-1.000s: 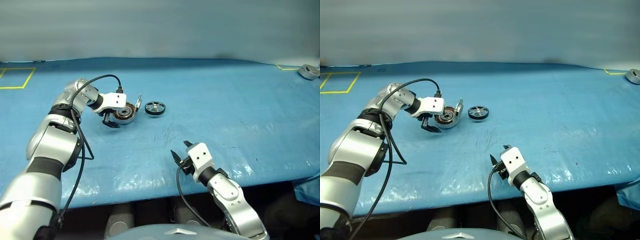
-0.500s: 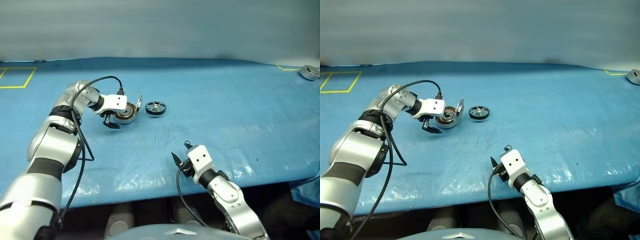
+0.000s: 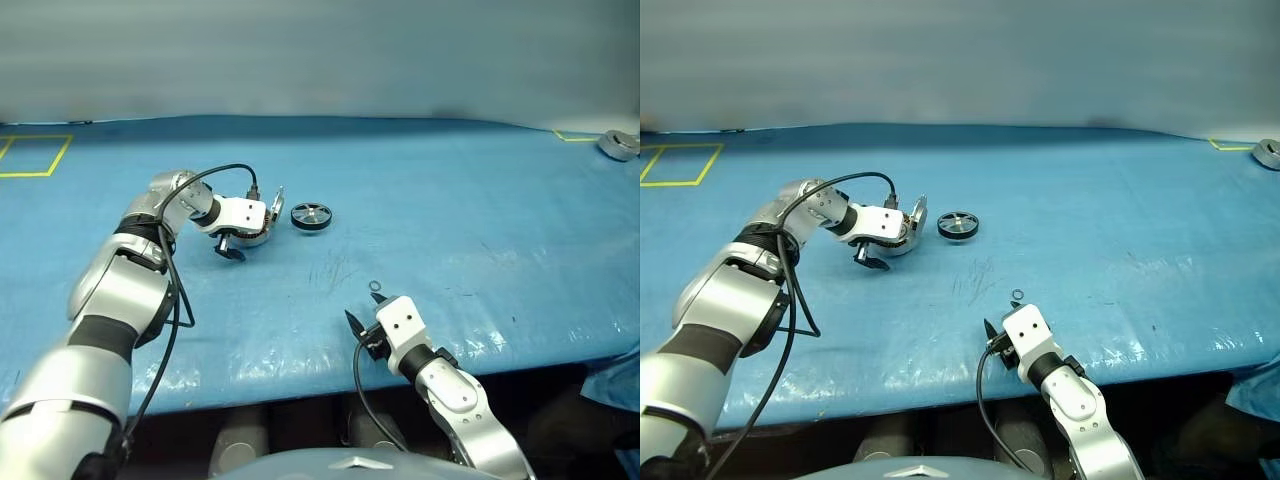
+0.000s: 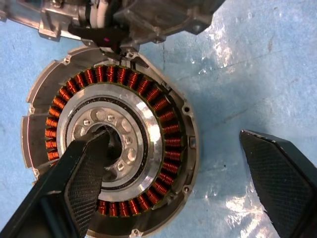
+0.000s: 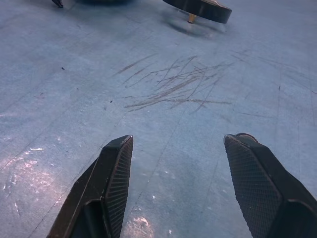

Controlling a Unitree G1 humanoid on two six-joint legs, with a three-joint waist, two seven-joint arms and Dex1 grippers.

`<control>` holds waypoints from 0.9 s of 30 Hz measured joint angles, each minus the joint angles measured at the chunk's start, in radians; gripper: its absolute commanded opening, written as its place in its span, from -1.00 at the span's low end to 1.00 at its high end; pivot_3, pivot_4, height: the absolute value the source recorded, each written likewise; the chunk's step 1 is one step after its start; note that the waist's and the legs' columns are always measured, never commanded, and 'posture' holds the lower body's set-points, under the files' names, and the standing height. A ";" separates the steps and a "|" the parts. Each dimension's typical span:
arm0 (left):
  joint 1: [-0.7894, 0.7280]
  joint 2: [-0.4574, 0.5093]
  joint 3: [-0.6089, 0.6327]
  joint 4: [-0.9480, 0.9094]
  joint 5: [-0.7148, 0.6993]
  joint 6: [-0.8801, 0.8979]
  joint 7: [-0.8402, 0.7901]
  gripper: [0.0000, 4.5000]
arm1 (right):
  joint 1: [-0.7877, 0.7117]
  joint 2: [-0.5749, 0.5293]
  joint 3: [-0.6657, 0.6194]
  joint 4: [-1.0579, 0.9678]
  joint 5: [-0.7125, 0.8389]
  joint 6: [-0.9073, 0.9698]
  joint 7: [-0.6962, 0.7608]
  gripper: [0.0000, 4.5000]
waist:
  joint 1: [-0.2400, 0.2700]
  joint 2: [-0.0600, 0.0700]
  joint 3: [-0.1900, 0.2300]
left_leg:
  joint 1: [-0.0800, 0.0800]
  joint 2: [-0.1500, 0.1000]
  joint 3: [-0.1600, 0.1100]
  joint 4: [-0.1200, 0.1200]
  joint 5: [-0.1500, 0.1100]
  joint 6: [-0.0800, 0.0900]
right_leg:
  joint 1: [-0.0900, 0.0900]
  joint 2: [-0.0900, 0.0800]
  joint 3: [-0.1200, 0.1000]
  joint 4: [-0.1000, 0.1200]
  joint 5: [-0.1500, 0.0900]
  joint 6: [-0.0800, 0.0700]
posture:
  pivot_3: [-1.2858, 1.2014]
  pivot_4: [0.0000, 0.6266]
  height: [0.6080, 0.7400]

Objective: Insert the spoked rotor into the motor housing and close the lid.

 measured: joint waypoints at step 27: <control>0.012 0.000 -0.003 -0.046 0.015 0.094 -0.004 -0.01 | -0.012 0.012 0.000 0.000 -0.005 -0.001 -0.013 0.38 | -0.012 0.000 -0.002 | 0.003 0.000 0.001 0.000 0.000 0.000 | 0.001 0.000 0.000 0.001 0.000 0.000 | 0.03 -0.52 1.00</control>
